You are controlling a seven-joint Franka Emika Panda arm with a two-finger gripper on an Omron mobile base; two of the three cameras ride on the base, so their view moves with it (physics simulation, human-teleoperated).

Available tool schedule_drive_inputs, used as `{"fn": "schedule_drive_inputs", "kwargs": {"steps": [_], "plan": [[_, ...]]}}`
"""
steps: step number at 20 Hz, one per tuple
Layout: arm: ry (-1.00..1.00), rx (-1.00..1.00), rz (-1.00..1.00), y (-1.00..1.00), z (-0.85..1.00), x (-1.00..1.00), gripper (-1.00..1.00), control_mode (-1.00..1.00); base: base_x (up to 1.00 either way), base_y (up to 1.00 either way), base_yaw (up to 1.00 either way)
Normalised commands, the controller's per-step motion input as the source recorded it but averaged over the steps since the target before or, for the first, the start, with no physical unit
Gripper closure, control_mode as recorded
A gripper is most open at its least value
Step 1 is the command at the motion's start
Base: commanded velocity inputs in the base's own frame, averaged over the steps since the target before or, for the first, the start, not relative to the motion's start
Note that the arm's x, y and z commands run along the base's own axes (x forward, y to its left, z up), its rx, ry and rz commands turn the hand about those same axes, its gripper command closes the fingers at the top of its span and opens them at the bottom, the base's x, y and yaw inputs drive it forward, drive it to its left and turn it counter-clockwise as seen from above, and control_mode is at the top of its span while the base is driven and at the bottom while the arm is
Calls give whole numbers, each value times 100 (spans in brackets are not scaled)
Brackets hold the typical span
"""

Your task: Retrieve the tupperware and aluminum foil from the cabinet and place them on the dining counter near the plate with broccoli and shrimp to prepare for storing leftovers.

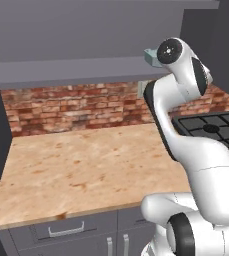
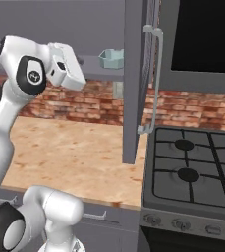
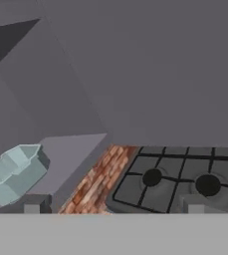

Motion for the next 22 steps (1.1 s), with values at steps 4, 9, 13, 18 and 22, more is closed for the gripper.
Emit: {"fn": "schedule_drive_inputs", "kwargs": {"steps": [4,9,13,18,22], "plan": [[0,0,-11,-24,2,49,-100,-100,0,0,0],[0,0,-10,-13,0,58,-100,-100,0,0,0],[8,0,-7,-5,7,65,-100,-100,0,0,0],[10,0,-4,0,1,59,-100,-100,0,0,0],[7,0,-3,0,0,57,-100,-100,0,0,0]]}}
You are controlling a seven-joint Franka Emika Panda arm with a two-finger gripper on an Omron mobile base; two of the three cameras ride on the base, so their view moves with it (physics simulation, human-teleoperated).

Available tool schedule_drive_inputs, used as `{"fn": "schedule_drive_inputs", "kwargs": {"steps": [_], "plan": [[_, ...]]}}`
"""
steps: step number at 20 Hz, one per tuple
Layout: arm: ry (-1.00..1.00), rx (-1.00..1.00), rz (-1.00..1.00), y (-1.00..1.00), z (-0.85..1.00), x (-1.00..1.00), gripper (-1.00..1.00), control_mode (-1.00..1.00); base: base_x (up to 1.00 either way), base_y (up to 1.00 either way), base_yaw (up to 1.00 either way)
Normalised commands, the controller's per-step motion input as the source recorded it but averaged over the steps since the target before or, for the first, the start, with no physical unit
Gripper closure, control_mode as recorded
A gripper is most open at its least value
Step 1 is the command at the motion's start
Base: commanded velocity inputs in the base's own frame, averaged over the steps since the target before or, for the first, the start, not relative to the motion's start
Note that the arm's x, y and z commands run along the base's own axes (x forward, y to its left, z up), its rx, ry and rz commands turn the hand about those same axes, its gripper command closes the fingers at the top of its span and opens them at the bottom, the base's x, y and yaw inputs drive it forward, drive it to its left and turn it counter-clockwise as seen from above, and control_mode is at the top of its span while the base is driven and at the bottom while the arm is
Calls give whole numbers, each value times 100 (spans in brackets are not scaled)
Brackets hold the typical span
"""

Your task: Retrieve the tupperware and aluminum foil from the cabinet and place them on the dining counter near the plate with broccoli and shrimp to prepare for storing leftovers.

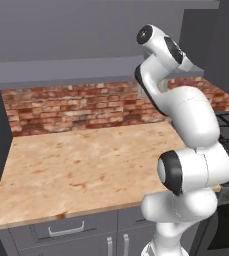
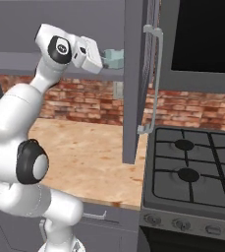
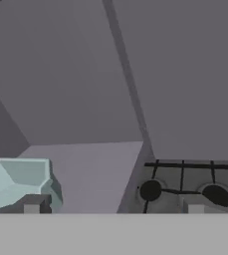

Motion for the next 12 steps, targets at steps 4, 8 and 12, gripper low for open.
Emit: {"fn": "schedule_drive_inputs", "kwargs": {"steps": [4,8,12], "plan": [[1,0,-5,-8,0,48,-100,-100,0,0,0],[0,0,-5,-19,-3,42,-100,-100,0,0,0],[0,0,-5,-9,-19,40,-100,-100,0,0,0]]}}
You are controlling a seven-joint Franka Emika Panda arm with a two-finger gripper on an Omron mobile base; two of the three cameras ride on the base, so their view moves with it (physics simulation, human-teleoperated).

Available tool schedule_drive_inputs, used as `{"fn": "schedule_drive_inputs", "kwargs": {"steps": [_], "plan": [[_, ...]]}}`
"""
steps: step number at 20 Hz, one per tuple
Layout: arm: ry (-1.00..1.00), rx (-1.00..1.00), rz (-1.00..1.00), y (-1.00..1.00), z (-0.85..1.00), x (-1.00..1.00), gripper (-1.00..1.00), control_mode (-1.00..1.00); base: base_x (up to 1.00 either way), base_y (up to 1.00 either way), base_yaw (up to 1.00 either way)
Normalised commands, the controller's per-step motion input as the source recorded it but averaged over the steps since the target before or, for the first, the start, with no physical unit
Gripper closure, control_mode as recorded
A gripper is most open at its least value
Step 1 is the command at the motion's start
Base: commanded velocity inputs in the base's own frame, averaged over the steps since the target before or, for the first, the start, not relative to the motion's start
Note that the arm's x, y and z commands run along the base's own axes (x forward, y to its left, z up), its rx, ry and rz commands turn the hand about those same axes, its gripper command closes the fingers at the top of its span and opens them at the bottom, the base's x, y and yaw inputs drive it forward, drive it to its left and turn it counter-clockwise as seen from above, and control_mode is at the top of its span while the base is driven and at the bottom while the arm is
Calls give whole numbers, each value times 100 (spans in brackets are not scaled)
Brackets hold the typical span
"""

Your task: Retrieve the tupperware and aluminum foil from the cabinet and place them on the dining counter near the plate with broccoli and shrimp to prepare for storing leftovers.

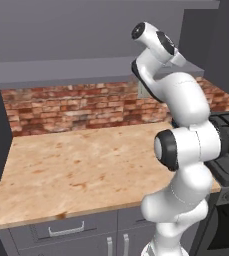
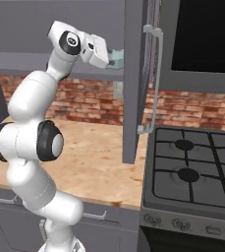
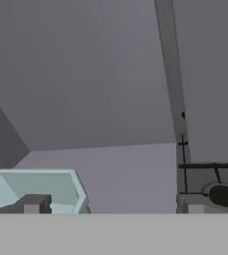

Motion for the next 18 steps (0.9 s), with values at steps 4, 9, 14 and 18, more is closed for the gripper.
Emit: {"fn": "schedule_drive_inputs", "kwargs": {"steps": [4,9,14,18], "plan": [[0,0,-3,-1,-23,36,-100,-100,0,0,0],[2,2,-2,0,-13,30,-100,-100,0,0,0],[9,12,-3,-1,-8,30,-100,-100,0,0,0],[12,15,-3,-8,-14,45,-100,-100,0,0,0]]}}
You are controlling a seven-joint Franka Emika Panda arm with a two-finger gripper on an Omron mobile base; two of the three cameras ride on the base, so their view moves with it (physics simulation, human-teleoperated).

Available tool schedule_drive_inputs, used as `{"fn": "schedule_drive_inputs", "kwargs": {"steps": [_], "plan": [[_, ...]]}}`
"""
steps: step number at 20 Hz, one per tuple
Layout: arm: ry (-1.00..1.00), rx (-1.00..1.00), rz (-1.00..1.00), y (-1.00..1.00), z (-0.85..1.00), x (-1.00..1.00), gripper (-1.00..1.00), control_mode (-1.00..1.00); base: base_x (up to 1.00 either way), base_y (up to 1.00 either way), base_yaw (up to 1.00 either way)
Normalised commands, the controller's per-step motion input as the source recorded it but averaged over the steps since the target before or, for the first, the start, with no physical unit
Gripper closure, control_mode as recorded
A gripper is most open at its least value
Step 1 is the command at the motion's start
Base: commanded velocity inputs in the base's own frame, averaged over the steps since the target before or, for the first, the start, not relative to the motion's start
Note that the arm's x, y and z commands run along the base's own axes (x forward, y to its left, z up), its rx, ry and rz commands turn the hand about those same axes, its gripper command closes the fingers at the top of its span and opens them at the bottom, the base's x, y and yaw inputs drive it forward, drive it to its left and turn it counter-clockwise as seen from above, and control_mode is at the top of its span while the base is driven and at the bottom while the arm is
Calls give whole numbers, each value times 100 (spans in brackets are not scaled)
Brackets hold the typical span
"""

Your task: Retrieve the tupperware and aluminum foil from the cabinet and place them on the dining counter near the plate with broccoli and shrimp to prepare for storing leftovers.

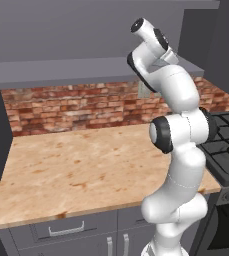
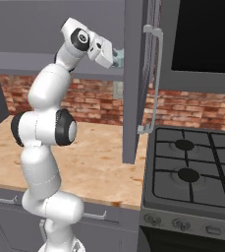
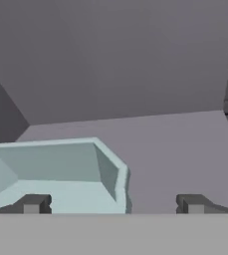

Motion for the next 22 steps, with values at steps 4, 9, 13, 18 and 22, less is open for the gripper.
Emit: {"fn": "schedule_drive_inputs", "kwargs": {"steps": [4,9,13,18,22], "plan": [[8,3,0,-1,-35,34,-100,-100,0,0,0],[-3,-3,0,9,-89,8,100,-100,0,0,0],[-22,0,0,4,-87,-10,100,-100,0,0,0],[-22,0,0,10,-44,-53,100,-100,0,0,0],[-6,-3,1,51,-9,-89,100,-100,0,0,0]]}}
